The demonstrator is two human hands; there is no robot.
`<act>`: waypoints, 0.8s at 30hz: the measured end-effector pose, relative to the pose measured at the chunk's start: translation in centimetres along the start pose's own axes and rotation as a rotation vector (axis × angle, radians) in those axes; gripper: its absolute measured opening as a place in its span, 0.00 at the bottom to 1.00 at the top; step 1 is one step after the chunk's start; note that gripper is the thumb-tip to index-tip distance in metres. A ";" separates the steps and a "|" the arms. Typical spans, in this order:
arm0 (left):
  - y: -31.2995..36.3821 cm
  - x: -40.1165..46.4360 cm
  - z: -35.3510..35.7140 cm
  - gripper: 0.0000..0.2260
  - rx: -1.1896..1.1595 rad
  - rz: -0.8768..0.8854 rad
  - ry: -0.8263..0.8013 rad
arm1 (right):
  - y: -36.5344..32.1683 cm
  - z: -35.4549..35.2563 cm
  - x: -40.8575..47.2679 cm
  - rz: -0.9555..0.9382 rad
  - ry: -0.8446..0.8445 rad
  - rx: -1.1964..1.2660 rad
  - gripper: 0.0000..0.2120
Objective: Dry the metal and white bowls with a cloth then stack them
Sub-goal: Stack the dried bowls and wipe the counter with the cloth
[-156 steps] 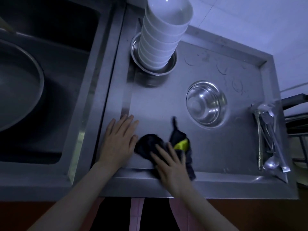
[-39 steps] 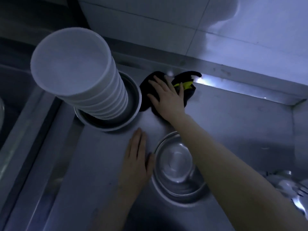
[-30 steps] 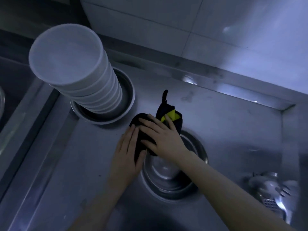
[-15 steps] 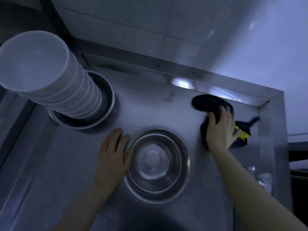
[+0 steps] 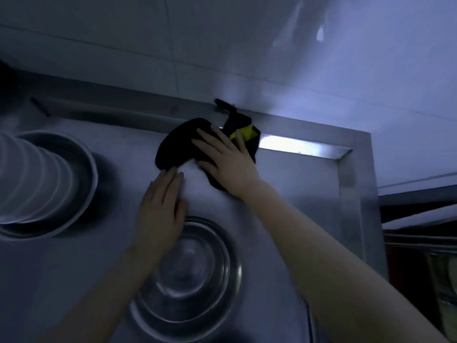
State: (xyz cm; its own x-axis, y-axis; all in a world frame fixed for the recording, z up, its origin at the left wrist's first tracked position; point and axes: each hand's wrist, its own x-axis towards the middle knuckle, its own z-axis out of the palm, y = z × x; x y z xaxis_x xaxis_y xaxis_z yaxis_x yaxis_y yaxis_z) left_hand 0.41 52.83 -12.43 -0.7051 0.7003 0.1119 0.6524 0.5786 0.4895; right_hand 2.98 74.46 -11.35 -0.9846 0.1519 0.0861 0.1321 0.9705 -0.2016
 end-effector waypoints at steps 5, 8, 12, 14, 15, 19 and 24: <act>4.0 2.0 3.1 0.22 0.029 0.148 -0.064 | 11.3 -5.5 -11.9 0.393 -0.166 -0.082 0.29; 7.0 2.0 3.7 0.21 0.032 0.198 -0.125 | 14.0 -8.8 -16.7 0.437 -0.394 -0.069 0.31; 8.1 0.0 3.1 0.21 0.015 0.214 -0.177 | 11.2 -9.9 -19.5 0.300 -0.604 0.081 0.29; 7.5 -1.3 2.7 0.21 0.033 0.189 -0.183 | 9.9 -9.2 -20.9 0.201 -0.597 0.152 0.30; 7.2 -1.8 2.5 0.22 0.048 0.178 -0.189 | 10.0 -9.1 -21.0 0.155 -0.579 0.175 0.30; 6.5 -3.1 2.0 0.22 0.093 0.205 -0.238 | 13.1 -8.9 -17.0 0.172 -0.428 0.268 0.27; 6.2 -3.1 1.2 0.22 0.084 0.141 -0.208 | 11.1 -8.8 -13.6 0.346 -0.387 0.193 0.26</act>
State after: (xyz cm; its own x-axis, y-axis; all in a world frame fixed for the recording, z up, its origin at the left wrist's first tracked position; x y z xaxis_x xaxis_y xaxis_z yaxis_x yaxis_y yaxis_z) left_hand 7.01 54.72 -10.80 -0.5388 0.8423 -0.0107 0.7669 0.4958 0.4074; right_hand 18.82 84.81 -6.20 -0.8622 0.3410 -0.3745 0.4683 0.8185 -0.3328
